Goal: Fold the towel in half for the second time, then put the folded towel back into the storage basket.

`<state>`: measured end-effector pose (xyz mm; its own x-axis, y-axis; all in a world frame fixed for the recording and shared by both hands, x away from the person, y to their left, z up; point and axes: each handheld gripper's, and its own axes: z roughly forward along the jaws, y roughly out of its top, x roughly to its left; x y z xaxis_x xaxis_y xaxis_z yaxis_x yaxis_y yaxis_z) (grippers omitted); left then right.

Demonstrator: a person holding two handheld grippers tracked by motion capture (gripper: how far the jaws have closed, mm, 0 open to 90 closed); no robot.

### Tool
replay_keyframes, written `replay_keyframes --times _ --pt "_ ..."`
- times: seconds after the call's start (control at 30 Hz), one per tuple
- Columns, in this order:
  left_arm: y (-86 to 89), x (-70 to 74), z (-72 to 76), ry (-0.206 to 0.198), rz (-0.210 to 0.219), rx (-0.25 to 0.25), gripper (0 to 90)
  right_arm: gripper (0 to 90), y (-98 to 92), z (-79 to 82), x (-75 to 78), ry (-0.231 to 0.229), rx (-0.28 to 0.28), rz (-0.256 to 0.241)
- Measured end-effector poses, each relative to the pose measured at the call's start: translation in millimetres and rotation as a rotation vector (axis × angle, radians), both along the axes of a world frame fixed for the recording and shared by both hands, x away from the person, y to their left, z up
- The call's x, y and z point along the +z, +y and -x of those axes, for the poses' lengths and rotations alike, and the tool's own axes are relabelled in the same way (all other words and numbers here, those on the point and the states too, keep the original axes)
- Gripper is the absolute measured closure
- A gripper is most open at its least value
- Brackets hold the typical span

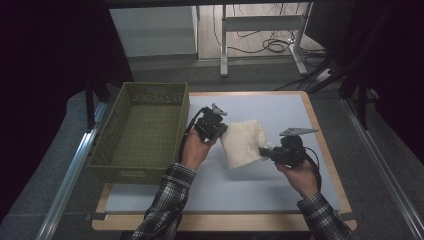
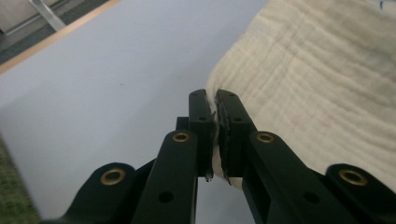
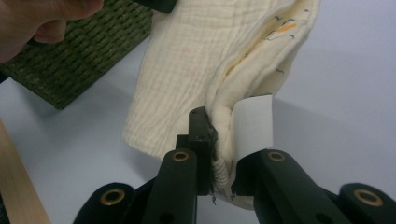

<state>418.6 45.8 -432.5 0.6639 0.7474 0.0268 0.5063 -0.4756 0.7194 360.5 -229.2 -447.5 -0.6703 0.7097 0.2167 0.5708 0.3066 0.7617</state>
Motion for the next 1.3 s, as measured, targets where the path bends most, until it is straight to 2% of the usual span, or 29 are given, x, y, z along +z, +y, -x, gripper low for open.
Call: replay_keyframes --times 0.33,0.6,0.77,1.03,1.3 --pt "28.1 19.1 -1.4 -0.020 -0.017 0.041 85.4 81.9 40.0 -9.2 13.5 -0.016 0.045 -0.004" --pt "45.8 29.1 -3.0 -0.035 -0.019 0.070 85.3 81.8 57.2 -14.2 20.2 -0.019 0.057 -0.010" --pt "59.0 35.6 -4.2 -0.046 -0.025 0.087 85.3 81.8 67.4 -17.8 25.3 -0.017 0.059 -0.032" --pt "81.7 47.0 -7.7 -0.072 -0.035 0.120 85.4 81.8 85.4 -22.8 36.9 -0.032 0.068 -0.050" --pt "100.3 61.5 -4.8 -0.106 -0.045 0.151 85.4 81.8 105.8 -26.2 49.3 -0.044 0.074 -0.072"
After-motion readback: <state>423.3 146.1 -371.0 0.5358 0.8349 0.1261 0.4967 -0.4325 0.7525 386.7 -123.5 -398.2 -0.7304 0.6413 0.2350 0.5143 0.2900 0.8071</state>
